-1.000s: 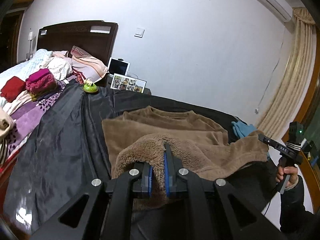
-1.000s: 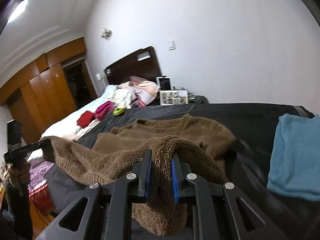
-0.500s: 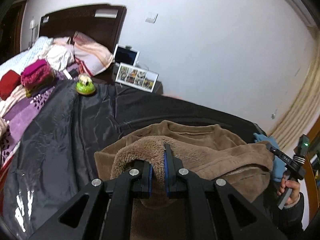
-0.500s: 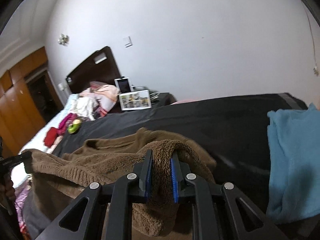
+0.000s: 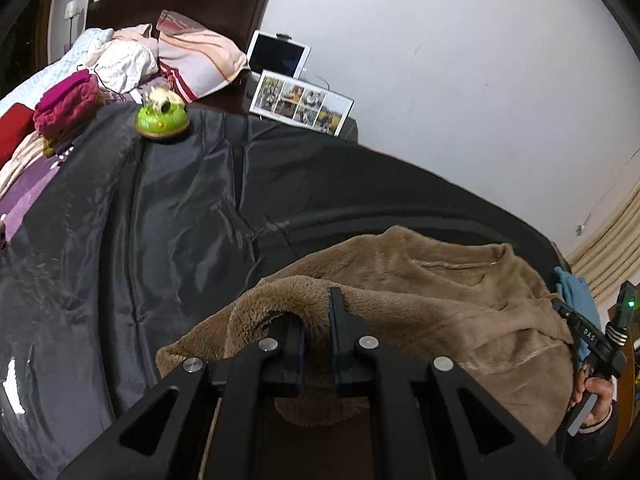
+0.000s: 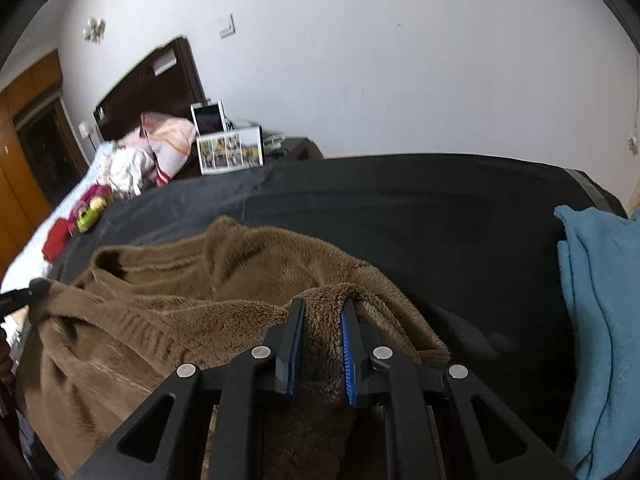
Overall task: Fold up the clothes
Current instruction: 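Lift the hem with both grippers and fold it toward the collar, then open both grippers and smooth the folded sweatshirt flat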
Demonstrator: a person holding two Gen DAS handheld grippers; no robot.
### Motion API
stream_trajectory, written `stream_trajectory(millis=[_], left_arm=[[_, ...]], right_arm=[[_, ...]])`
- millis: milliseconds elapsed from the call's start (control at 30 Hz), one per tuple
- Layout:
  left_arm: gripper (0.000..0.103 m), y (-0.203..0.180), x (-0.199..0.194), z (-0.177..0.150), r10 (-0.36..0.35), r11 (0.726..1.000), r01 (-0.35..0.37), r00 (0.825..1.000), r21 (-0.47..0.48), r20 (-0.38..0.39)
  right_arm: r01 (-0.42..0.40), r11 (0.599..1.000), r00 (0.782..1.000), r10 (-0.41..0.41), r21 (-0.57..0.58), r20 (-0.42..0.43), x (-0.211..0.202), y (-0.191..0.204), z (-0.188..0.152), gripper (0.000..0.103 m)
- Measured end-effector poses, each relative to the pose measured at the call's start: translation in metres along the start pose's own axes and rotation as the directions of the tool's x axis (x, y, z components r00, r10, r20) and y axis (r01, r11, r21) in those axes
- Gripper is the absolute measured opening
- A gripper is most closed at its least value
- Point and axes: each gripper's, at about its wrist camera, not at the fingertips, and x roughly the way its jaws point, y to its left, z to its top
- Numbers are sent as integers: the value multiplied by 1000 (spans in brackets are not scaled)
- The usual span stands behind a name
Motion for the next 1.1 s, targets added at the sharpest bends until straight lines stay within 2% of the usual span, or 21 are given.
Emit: stream_trajectory(millis=[67, 133, 167, 200, 333, 400, 500, 633, 733, 867, 933, 1100], left_arm=[[15, 1, 3, 1, -2, 1000, 2, 1000, -1, -13], [18, 1, 2, 1, -12, 1000, 12, 1000, 0, -21], [25, 2, -2, -1, -18, 1000, 18, 1000, 1, -16], [34, 2, -8, -3, -23, 1000, 23, 1000, 3, -9], [58, 5, -31, -13, -45, 999, 45, 999, 11, 21], [80, 7, -42, -18, -56, 998, 56, 998, 15, 36], [81, 9, -60, -26, -73, 997, 72, 996, 21, 59], [81, 12, -82, -36, -95, 995, 93, 992, 31, 88], [81, -13, -91, -54, -105, 983, 96, 993, 156, 50], [81, -50, -80, -74, -85, 949, 88, 996, 303, -22], [81, -64, -70, -78, -64, 935, 78, 997, 346, -51], [81, -73, -32, -63, 8, 934, 21, 997, 356, -81]], right_arm=[[3, 1000, 1000, -3, -11, -5, 1, 2, 0, 25], [-11, 1000, 1000, 11, -11, -7, -1, 2, 1, 35], [-23, 1000, 1000, 23, -11, -5, -4, 2, 1, 52], [-32, 999, 999, 32, -12, 2, -8, 3, 0, 62], [-2, 998, 998, 5, -55, 55, -34, 9, -5, 64], [3, 996, 997, 4, -87, 79, -50, 12, -7, 64], [-10, 989, 995, 24, -146, 92, -74, 22, -16, 64], [-85, 965, 996, 92, -248, 17, -88, 48, -38, 64], [-170, 945, 985, 158, -279, -66, -86, 66, -53, 64], [-268, 929, 958, 228, -256, -176, -69, 84, -62, 64], [-269, 930, 953, 220, -250, -208, -59, 91, -64, 64], [-194, 935, 970, 138, -296, -200, -32, 102, -51, 64]])
